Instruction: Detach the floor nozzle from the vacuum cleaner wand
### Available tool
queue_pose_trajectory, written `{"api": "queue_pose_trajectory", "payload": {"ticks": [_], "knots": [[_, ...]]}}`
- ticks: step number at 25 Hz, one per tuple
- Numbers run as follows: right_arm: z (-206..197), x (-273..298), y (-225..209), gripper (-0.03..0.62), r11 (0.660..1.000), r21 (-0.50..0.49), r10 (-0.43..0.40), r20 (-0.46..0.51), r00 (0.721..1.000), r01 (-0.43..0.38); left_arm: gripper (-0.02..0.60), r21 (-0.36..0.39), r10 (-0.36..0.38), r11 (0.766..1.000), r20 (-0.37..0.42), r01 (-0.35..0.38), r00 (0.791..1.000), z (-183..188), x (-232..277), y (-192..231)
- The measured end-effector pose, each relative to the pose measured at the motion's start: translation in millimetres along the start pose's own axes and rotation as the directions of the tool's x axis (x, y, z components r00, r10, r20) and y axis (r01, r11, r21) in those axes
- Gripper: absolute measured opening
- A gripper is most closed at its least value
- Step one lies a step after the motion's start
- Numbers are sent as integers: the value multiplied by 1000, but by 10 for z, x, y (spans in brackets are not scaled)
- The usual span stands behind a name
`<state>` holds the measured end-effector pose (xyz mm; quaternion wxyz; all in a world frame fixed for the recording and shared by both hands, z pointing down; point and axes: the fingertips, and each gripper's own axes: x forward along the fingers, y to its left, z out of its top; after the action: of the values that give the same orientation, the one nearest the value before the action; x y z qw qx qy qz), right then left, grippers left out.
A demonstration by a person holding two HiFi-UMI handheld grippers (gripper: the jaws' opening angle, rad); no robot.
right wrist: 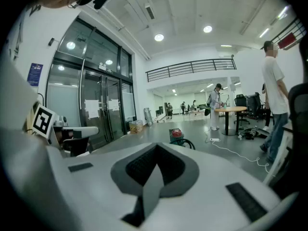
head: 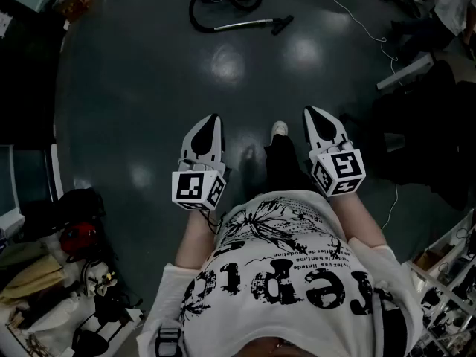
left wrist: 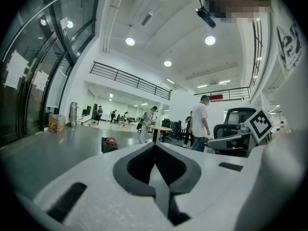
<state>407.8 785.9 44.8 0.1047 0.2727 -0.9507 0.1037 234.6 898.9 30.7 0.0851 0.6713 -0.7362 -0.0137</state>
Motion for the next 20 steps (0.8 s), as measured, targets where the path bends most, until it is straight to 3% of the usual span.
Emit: {"api": "queue_pose_trajectory", "payload": {"ticks": [11, 16, 20], "knots": [[1026, 1941, -2025, -5, 999, 26, -19, 35, 999, 18, 0, 43, -26, 999, 30, 25, 999, 619, 2709, 393], [1264, 2543, -2624, -5, 998, 47, -43, 26, 999, 42, 0, 34, -22, 999, 21, 22, 1000, 722, 3493, 588], [1262, 3116, -2904, -5, 997, 59, -54, -6, 999, 54, 0, 19, -4, 1000, -5, 4, 1000, 636, 4057, 1014]]}}
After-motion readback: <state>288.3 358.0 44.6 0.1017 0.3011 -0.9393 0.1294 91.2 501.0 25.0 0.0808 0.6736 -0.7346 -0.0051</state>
